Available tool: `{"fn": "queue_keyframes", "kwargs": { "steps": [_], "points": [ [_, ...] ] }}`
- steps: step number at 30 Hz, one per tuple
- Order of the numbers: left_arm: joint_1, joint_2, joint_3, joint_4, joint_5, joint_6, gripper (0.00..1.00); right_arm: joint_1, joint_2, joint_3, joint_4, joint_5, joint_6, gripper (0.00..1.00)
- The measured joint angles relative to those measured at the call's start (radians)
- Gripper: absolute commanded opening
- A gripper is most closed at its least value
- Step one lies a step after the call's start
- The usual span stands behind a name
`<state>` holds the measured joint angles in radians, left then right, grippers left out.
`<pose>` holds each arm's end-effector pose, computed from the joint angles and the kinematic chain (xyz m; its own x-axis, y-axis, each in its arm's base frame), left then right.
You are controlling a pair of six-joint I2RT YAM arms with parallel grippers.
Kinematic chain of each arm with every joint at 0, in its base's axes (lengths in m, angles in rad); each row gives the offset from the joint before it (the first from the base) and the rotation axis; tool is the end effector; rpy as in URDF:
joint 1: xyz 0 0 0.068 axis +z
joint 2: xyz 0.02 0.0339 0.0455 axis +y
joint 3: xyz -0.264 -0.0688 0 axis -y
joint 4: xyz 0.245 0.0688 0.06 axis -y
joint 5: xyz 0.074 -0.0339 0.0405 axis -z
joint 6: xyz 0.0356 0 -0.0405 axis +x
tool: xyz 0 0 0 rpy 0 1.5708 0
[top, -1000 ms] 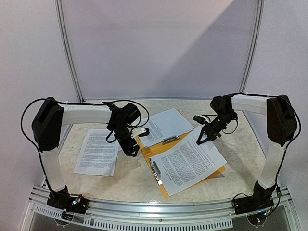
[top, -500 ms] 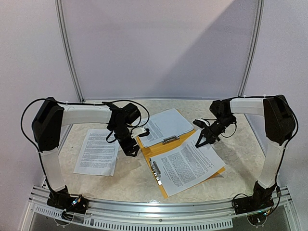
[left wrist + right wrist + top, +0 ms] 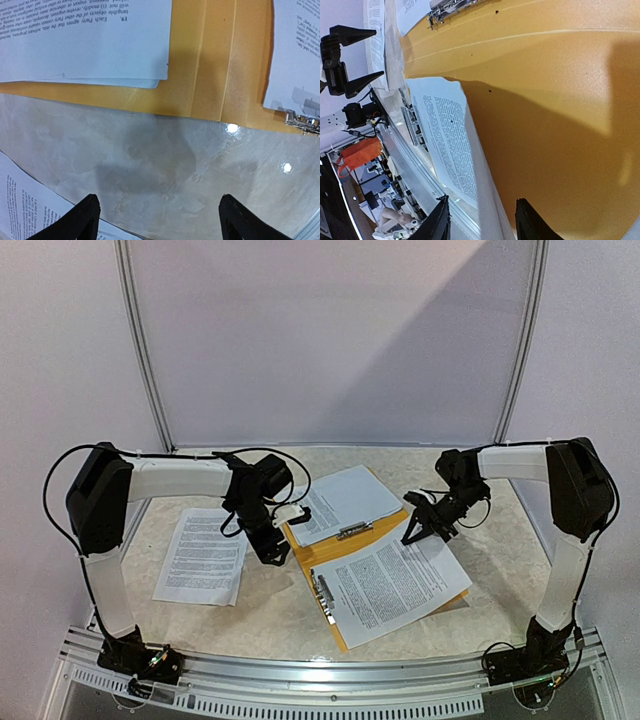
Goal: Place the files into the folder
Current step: Place the file in the spring clip on the folder.
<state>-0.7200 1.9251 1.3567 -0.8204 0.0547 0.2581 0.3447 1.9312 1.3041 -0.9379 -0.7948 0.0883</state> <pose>0.2770 -0.2456 0.1721 -0.5449 0.8170 -0.1887 0.8325 0.5540 -0.0058 0.3183 0.1413 0.1664 -0.9587 -0.2786 0.0572 -0.1566 0.6851 0.7114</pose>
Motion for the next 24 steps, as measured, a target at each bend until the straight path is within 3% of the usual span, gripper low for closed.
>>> {"fn": "queue_keyframes", "kwargs": {
  "steps": [4, 8, 12, 24],
  "points": [
    [0.000, 0.000, 0.000, 0.000, 0.000, 0.000, 0.84, 0.000, 0.000, 0.000, 0.003, 0.054, 0.021, 0.46],
    [0.000, 0.000, 0.000, 0.000, 0.000, 0.000, 0.84, -0.001, 0.000, 0.002, 0.001, 0.121, 0.034, 0.16],
    [0.000, 0.000, 0.000, 0.000, 0.001, 0.000, 0.84, -0.008, 0.001, 0.002, 0.008, 0.143, 0.050, 0.01],
    [0.000, 0.000, 0.000, 0.000, 0.000, 0.001, 0.84, -0.012, 0.021, 0.003, 0.056, 0.087, 0.064, 0.00]
  ]
}}
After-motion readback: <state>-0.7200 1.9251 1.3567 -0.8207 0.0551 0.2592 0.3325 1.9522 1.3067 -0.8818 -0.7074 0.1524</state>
